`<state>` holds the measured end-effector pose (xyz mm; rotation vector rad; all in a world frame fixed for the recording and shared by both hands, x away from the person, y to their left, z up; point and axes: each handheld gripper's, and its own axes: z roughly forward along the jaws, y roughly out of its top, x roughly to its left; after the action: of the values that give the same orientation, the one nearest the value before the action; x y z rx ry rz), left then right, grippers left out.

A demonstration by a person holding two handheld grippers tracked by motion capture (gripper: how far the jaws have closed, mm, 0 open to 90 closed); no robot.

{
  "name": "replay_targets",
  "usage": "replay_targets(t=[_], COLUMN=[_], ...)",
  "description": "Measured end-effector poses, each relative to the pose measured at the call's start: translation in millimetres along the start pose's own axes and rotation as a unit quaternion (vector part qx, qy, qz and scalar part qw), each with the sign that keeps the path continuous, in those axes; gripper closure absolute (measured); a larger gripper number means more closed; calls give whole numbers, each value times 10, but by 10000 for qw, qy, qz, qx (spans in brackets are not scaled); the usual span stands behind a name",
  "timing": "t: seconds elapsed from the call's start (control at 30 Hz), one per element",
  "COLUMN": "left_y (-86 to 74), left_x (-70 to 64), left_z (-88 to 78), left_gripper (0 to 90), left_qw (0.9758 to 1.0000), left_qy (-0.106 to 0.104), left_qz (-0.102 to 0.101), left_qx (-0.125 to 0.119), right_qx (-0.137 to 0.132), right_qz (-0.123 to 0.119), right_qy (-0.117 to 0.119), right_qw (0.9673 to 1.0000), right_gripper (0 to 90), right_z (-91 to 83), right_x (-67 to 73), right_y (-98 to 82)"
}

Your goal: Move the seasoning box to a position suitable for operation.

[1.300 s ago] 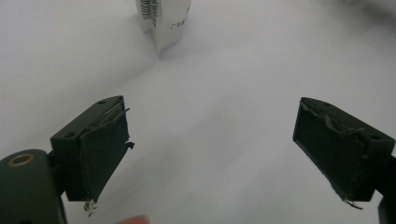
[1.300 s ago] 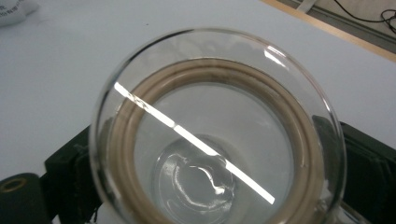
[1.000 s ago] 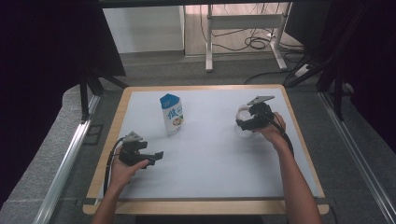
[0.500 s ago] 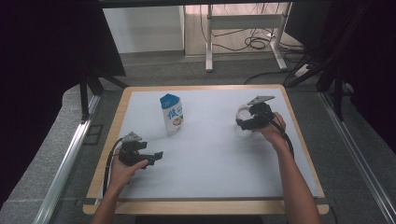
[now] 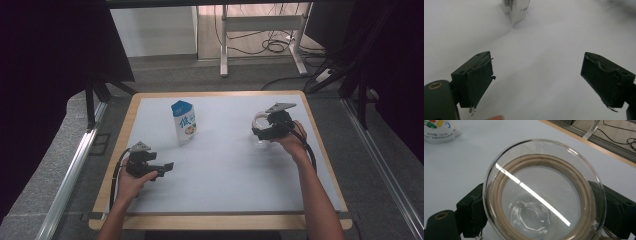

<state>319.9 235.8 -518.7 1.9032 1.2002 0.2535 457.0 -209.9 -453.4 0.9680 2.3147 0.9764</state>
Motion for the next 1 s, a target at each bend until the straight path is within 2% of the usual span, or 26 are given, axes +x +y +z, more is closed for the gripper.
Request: replay_targets(t=[0.5, 1.0], left_y=[-6, -14], left_x=[15, 9], left_z=[-5, 27], left_gripper=[107, 107], left_qw=[10000, 9999], left_qy=[-34, -82], left_qz=[-37, -53], left_qx=[-1, 48], right_qx=[-58, -75], right_qz=[-184, -87], right_qy=[105, 294], right_qw=[9998, 9995], right_gripper=[110, 110], right_z=[-178, -393], right_x=[187, 351], right_y=[-90, -280])
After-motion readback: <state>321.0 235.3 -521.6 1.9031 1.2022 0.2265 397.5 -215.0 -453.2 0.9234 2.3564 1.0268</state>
